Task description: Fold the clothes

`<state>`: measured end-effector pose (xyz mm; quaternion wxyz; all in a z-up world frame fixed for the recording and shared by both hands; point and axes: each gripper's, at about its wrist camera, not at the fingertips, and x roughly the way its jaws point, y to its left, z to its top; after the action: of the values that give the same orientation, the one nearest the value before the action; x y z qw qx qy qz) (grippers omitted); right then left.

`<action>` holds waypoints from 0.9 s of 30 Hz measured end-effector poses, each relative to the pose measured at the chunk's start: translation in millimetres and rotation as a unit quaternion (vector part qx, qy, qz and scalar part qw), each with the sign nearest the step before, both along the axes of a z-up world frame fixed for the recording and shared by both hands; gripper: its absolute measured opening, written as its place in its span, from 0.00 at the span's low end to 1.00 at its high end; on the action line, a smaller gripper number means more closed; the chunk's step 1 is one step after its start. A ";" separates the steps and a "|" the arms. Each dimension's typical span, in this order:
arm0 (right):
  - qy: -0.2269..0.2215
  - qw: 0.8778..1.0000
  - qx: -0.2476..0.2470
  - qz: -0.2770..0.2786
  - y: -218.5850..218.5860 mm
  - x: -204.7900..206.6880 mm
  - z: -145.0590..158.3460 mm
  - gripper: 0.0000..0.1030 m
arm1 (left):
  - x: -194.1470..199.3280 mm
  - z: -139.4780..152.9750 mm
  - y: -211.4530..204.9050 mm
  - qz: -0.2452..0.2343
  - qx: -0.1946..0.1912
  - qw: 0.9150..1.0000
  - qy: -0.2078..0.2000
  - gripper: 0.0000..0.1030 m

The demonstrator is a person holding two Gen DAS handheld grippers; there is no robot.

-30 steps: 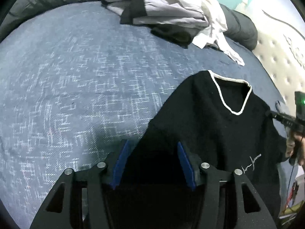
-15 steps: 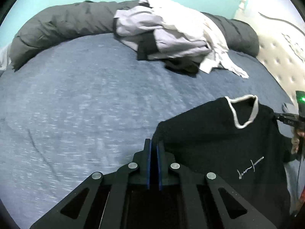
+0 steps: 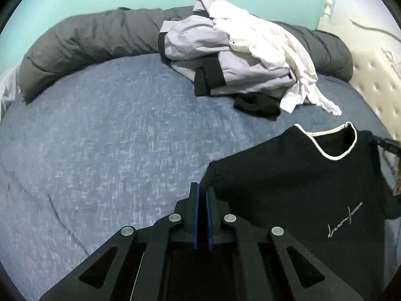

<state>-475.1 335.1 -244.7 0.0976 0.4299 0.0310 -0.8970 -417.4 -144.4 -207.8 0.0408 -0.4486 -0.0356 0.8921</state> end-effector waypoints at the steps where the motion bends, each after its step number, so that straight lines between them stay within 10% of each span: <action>1: 0.001 1.000 0.003 -0.001 -0.3 -3.8 1.0 0.05 | -4.4 1.5 -0.8 0.001 0.003 1.000 0.000 0.05; 18: -0.048 0.999 -0.002 -0.017 -7.7 -46.7 -60.9 0.08 | -55.1 -70.9 11.1 0.010 -0.016 0.998 -0.058 0.07; 22: -0.033 0.998 0.011 -0.045 0.9 -38.9 -50.5 0.47 | -46.9 -62.0 3.1 0.025 0.007 0.998 -0.049 0.15; 27: 0.000 0.996 -0.059 -0.074 28.8 1.6 -20.5 0.48 | -17.7 -27.3 -8.1 0.035 0.029 0.999 -0.026 0.44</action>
<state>-473.4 363.9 -265.2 0.0563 0.4245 -0.0537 -0.9021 -435.0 -152.5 -235.1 0.0213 -0.4687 -0.0785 0.8796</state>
